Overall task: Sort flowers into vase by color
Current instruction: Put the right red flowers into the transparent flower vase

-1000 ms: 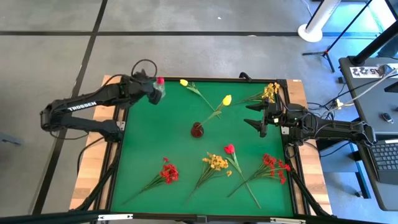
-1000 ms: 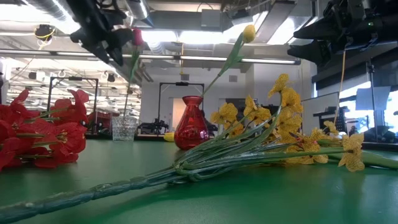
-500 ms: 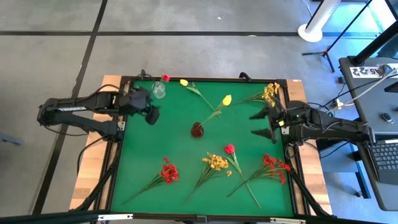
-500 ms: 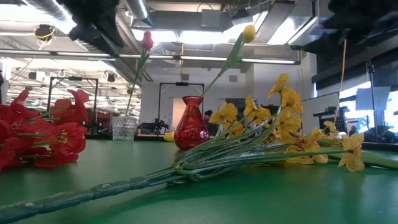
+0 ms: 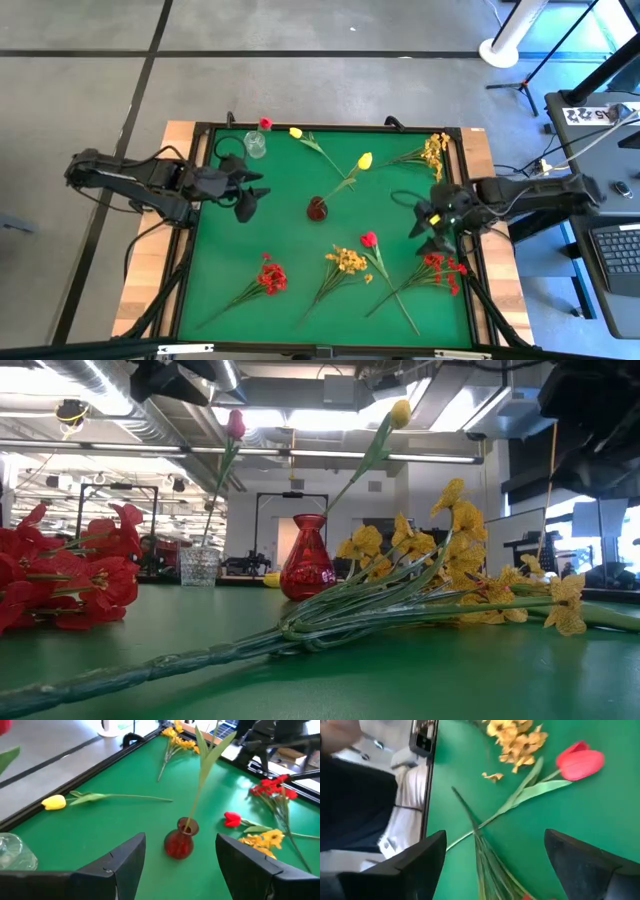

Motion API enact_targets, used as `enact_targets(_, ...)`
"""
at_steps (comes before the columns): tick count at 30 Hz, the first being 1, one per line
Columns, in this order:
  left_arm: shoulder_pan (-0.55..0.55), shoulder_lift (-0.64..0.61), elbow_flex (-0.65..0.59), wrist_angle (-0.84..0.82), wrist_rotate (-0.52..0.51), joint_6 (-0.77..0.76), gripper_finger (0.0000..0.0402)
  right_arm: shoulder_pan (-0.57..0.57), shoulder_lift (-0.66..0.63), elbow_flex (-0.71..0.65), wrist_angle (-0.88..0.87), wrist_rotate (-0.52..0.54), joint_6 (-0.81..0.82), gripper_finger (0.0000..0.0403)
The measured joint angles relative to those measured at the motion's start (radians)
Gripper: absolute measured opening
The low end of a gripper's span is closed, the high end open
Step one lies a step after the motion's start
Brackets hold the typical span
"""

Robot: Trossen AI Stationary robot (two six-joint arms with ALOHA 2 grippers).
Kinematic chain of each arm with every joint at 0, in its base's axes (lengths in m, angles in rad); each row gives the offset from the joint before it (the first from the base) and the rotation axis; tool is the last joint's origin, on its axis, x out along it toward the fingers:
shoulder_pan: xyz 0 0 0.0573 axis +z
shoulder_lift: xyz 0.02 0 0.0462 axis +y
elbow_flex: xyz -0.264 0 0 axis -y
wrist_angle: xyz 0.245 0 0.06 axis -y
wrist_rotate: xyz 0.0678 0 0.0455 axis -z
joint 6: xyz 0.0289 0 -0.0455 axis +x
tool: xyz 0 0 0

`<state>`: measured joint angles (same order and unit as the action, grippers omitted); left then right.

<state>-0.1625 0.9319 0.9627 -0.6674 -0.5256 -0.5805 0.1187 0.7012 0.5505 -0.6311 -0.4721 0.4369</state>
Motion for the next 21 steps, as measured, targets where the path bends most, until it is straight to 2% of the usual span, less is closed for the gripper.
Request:
enact_targets(7,-0.003,0.038,0.0,-0.001,-0.009,-0.014,0.0234,0.338,0.153,0.115,0.006,0.435,0.056,0.0314)
enact_targets(10,-0.003,0.053,0.0,0.003,-0.01,-0.018,0.0234,0.466,0.247,0.159,0.01,0.549,0.078,0.0293)
enact_targets(13,-0.004,0.068,0.0,0.004,-0.008,-0.022,0.0234,0.553,0.358,0.181,0.011,0.566,0.13,0.0271)
enact_targets(15,-0.005,0.077,0.0,0.005,-0.008,-0.037,0.0234,0.591,0.435,0.188,-0.007,0.534,0.171,0.0258)
enact_targets(21,-0.015,0.111,0.0,0.014,-0.007,-0.047,0.0234,0.644,0.613,0.194,-0.045,0.464,0.268,0.0238)
